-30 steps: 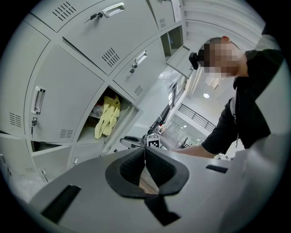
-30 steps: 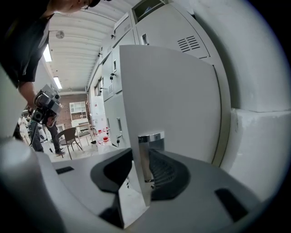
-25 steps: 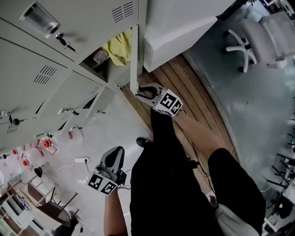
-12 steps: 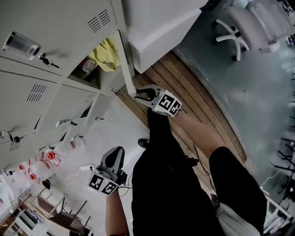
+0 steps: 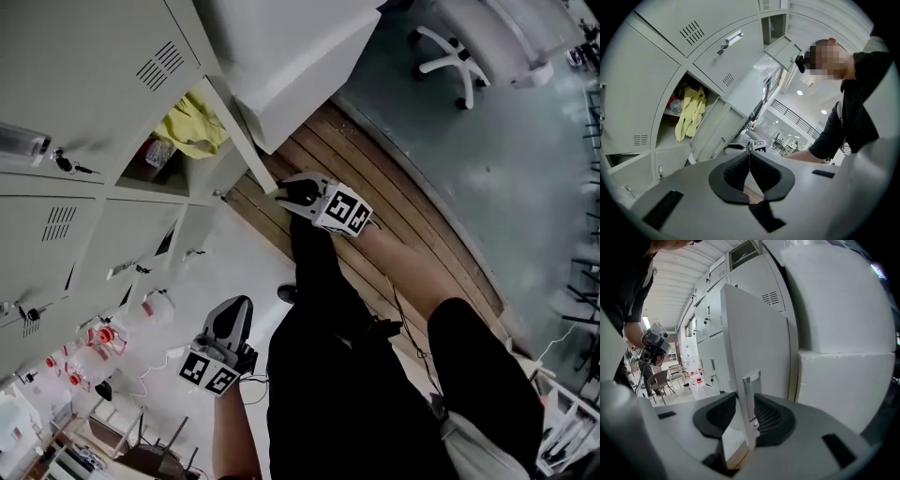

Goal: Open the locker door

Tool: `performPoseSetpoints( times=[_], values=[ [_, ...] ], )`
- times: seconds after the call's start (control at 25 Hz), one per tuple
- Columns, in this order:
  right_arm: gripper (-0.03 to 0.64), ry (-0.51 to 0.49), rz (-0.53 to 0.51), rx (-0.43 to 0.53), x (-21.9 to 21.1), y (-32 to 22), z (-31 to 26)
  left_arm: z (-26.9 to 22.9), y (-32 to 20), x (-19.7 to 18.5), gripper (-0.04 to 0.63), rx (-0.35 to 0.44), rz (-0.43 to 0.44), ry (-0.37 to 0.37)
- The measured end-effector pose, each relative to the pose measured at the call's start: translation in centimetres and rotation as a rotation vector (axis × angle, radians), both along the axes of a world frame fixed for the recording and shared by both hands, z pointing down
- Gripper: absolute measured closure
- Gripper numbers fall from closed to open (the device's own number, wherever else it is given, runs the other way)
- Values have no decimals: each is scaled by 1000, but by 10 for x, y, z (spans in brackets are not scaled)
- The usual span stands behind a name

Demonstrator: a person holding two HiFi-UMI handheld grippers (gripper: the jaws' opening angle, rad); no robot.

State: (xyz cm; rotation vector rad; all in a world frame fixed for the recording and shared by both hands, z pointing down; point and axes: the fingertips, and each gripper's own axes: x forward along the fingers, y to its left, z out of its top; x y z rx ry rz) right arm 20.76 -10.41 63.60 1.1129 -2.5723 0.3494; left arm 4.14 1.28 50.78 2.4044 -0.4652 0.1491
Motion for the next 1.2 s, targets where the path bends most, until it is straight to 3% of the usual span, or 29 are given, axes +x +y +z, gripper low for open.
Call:
performPoseSetpoints(
  times=[0.72, 0.96, 1.2],
  values=[
    [482, -11, 100, -11, 65, -2, 0, 14, -13, 42, 577, -40, 62, 22],
    [531, -10, 163, -4, 93, -4, -1, 14, -17, 57, 577, -55, 104, 30],
    [534, -10, 177, -6, 110, -10, -1, 19, -19, 75, 577, -76, 139, 45]
  ],
)
